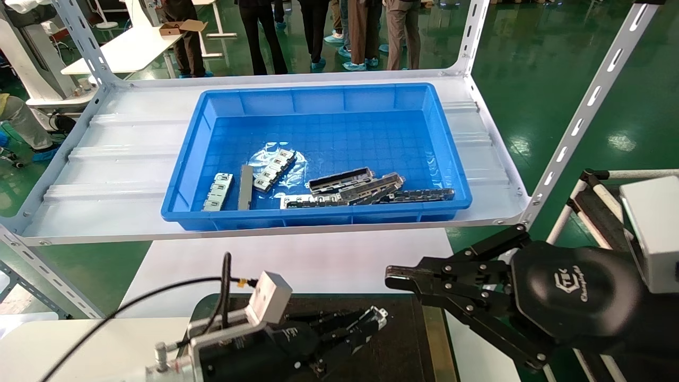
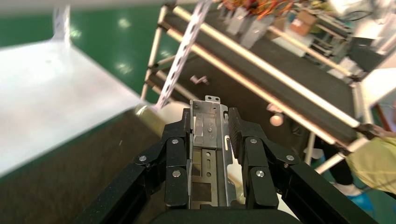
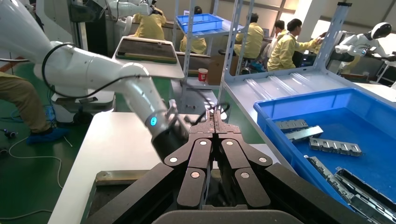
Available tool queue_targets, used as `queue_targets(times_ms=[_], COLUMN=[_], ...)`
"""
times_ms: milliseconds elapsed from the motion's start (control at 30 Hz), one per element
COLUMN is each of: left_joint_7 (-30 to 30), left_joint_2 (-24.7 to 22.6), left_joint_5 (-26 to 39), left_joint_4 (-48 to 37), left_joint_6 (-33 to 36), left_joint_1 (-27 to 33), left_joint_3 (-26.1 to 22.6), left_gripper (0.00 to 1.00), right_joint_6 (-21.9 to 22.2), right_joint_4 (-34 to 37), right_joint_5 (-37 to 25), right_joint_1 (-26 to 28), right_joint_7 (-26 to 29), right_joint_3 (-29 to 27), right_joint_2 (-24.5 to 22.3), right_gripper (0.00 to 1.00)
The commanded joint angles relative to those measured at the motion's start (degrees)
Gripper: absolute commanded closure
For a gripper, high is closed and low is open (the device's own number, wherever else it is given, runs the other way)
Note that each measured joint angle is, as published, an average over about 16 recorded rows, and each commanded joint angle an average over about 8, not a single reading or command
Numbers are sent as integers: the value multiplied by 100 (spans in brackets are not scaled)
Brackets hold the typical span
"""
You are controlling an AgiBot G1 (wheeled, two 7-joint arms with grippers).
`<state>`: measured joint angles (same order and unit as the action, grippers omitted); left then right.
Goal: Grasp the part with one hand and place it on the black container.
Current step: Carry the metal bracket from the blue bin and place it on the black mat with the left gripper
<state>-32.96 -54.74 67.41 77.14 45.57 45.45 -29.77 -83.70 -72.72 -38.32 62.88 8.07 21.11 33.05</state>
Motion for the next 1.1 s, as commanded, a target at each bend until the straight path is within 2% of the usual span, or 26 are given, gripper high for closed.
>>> queue_targets(times_ms=[33,300,600,867,1100], left_joint_7=[-19,-450,-1116,-1572,-1981], left_joint_2=[-67,-543,-1381,-2054,-2285], left_joint_5=[122,880,1693,2013,1956], left_joint_4=[-3,-206,-1087,-1869,-2245], left_joint_6=[-241,-1598,-3019,-3769,-4220], left_joint_1=[-176,-621,-604,-427,-274], left_joint_3=[-49,-326,-646,-804,-1092], left_gripper=[100,100,100,100,100], right_joint_6=[0,0,0,1,1], right_joint_4=[0,0,0,0,0], right_joint_5=[0,0,1,1,1], right_joint_1=[0,0,0,0,1], right_joint_7=[0,0,-1,-1,-1], right_joint_3=[0,1,1,2,2], right_joint_2=[0,0,0,-1,-1], right_gripper=[100,100,100,100,100])
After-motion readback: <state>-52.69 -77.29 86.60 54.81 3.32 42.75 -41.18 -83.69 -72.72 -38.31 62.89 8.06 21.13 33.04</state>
